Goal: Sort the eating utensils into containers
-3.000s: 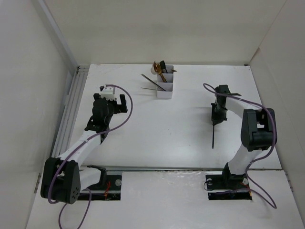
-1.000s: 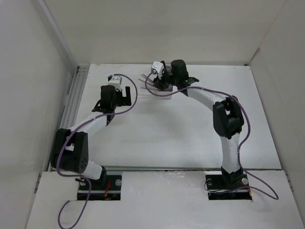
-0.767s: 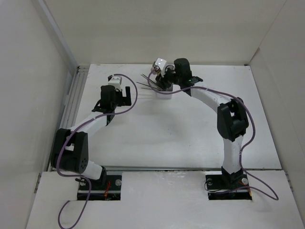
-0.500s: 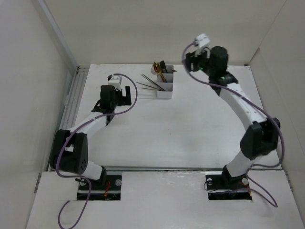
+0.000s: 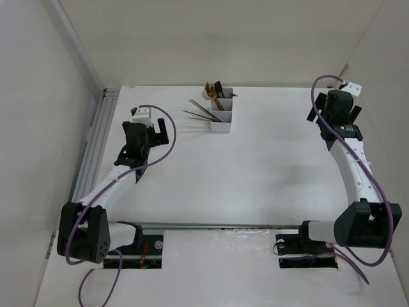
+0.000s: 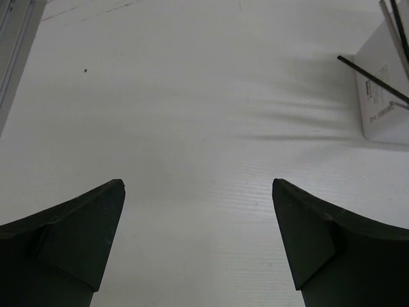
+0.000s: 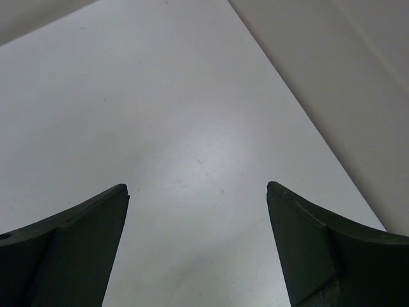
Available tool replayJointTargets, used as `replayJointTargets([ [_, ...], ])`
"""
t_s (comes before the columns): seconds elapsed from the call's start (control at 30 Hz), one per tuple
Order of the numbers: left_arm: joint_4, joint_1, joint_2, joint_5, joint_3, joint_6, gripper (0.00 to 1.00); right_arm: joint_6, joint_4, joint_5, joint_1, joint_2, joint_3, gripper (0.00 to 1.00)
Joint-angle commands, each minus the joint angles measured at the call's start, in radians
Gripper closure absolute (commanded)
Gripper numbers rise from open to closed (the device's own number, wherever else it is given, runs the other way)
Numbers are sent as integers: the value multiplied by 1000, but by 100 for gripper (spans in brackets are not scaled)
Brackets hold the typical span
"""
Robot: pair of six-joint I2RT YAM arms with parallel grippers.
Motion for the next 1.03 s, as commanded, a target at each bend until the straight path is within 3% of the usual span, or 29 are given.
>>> replayJointTargets([
  [0.0, -19, 3, -69, -102, -37, -56, 0, 107, -154, 137, -3, -41, 42, 6],
  [0.3, -110, 3, -155, -30, -94, -108, 0, 130, -346, 125, -3, -22, 103, 6],
  [1.0, -148, 3, -236, -12, -142, -127, 0, 81, -275, 13, -3, -263, -37, 6],
])
